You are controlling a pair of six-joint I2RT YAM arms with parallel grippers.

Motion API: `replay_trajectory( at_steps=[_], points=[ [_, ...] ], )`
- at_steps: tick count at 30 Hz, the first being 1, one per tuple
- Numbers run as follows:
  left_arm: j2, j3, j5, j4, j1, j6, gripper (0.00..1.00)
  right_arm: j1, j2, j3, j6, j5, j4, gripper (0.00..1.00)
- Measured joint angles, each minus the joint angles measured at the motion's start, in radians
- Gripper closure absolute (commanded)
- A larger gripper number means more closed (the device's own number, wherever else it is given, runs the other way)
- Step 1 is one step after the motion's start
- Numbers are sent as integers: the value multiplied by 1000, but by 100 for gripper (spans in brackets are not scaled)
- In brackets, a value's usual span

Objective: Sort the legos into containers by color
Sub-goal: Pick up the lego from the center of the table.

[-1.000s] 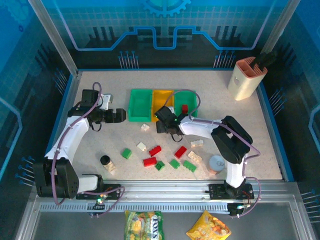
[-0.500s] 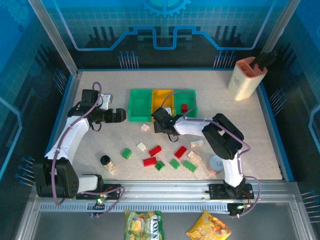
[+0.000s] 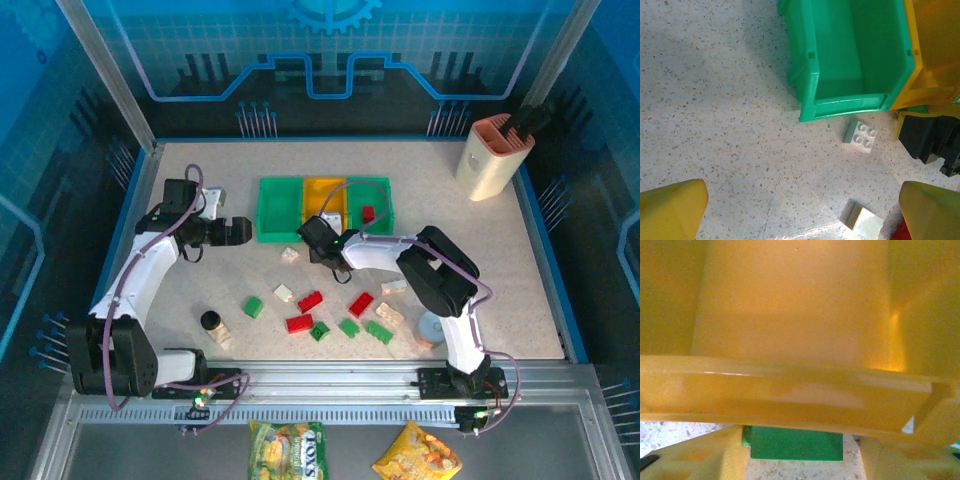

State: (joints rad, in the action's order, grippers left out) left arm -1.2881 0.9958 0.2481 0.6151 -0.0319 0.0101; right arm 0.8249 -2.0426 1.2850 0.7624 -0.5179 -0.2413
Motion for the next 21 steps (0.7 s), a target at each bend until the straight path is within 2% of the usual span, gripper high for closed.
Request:
replay_trajectory(
  at_steps=[9, 21],
  points=[
    [0, 0, 0, 0, 0, 0, 1, 1, -2, 0, 6, -6, 7, 51],
    [0, 0, 0, 0, 0, 0, 1, 19, 57, -67, 4, 6, 0, 53]
  ],
)
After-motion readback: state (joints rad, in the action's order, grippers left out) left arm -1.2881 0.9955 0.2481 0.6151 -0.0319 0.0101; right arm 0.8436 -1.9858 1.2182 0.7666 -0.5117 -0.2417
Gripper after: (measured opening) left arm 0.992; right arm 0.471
